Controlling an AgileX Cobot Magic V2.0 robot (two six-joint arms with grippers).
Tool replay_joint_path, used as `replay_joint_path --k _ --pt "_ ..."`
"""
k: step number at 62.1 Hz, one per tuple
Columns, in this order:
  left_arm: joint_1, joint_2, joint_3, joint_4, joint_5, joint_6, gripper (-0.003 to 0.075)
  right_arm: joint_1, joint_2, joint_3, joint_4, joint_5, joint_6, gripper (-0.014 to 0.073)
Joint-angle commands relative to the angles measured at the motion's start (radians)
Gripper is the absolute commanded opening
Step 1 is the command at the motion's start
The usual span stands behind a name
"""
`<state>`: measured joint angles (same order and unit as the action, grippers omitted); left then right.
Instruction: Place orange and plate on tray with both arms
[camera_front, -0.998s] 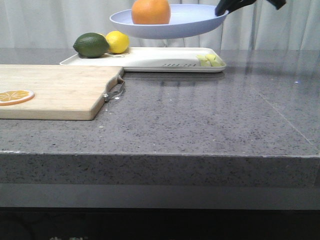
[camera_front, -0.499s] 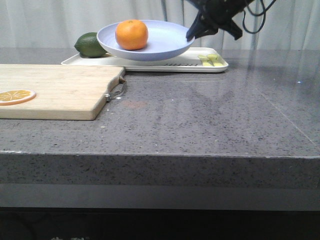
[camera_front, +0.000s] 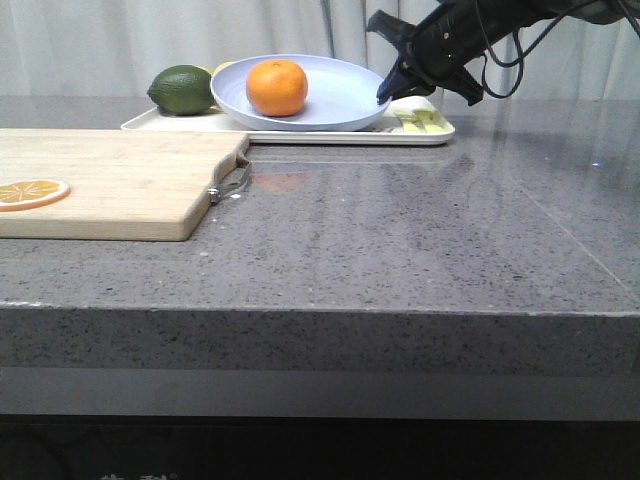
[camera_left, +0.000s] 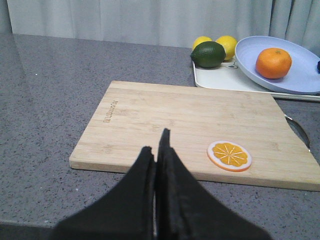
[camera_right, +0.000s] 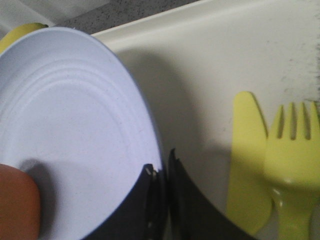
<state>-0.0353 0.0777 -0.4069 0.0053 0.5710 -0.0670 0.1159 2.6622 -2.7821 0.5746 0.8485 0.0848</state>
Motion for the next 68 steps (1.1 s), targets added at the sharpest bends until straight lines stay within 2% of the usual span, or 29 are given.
replay_joint_path --k 1,23,27,32,36,47,50,56,68 --pt "0.003 0.014 -0.027 -0.005 -0.088 -0.008 -0.0018 -0.006 -0.082 -0.041 0.042 -0.064 0.004 -0.0002" --pt "0.003 0.014 -0.027 -0.005 -0.088 -0.008 -0.0018 -0.007 -0.091 -0.046 0.035 -0.037 0.001 0.0344" --pt "0.003 0.014 -0.027 -0.005 -0.088 -0.008 -0.0018 -0.015 -0.114 -0.062 0.035 0.001 0.001 0.0378" --pt "0.003 0.014 -0.027 -0.005 -0.088 -0.008 -0.0018 -0.028 -0.149 -0.101 0.011 0.073 0.001 0.0377" --pt "0.003 0.014 -0.027 -0.005 -0.088 -0.008 -0.0018 -0.034 -0.181 -0.133 -0.04 0.161 0.001 0.0339" --pt "0.003 0.014 -0.027 -0.005 -0.088 -0.008 -0.0018 -0.033 -0.262 -0.183 -0.222 0.411 0.006 0.0056" --pt "0.003 0.014 -0.027 -0.005 -0.088 -0.008 -0.0018 -0.033 -0.273 -0.192 -0.243 0.454 0.006 0.0003" --pt "0.003 0.014 -0.027 -0.005 -0.09 -0.008 -0.0018 -0.033 -0.289 -0.199 -0.271 0.487 0.006 -0.0054" --pt "0.003 0.014 -0.027 -0.005 -0.091 -0.008 -0.0018 -0.033 -0.349 -0.197 -0.302 0.491 0.006 -0.0062"
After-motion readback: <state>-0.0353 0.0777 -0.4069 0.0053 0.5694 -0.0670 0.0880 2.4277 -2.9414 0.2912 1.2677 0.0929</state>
